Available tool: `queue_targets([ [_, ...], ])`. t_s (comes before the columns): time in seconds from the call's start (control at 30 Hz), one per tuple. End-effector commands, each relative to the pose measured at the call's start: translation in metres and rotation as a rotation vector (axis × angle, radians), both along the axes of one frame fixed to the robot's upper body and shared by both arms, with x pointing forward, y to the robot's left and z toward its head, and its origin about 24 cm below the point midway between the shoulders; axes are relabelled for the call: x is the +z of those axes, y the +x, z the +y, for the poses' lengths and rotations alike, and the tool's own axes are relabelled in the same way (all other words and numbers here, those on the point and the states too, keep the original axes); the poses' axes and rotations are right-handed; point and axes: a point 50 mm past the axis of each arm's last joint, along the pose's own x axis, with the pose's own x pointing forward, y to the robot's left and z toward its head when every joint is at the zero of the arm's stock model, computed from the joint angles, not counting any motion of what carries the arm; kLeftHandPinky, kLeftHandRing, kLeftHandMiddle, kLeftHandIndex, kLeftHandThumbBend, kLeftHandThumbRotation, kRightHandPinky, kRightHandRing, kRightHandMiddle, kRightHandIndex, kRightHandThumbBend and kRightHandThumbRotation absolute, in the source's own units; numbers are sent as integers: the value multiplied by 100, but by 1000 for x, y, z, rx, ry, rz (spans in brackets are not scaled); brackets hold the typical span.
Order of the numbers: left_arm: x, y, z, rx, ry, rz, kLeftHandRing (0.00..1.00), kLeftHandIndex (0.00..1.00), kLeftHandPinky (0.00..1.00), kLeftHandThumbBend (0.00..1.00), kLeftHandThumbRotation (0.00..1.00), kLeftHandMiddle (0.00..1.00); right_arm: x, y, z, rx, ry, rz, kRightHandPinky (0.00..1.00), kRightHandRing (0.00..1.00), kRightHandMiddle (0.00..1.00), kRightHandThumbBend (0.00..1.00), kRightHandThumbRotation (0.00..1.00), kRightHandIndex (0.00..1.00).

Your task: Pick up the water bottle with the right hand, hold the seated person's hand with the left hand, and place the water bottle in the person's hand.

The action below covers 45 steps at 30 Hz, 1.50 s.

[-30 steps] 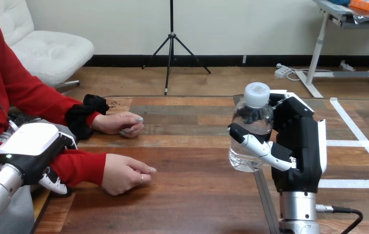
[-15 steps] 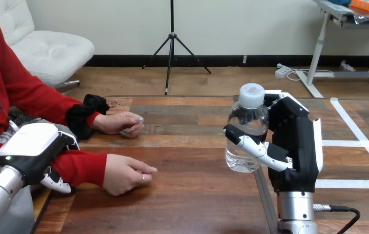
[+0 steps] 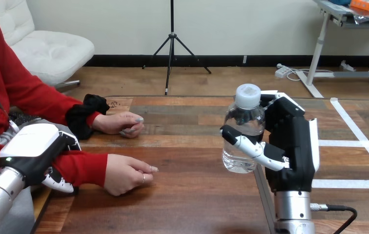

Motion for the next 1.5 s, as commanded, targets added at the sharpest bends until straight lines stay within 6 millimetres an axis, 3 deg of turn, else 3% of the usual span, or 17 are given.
queue_targets([
  [0.0,7,13,-23,-46,-104,-82,42,51,37,79,0,49,26,15,25,40,53,-99,39,44,48,79,0,45],
  [1.47,12,11,-35,-122,-189,-144,36,46,29,78,0,44,33,21,56,114,32,-96,37,42,46,79,0,44],
])
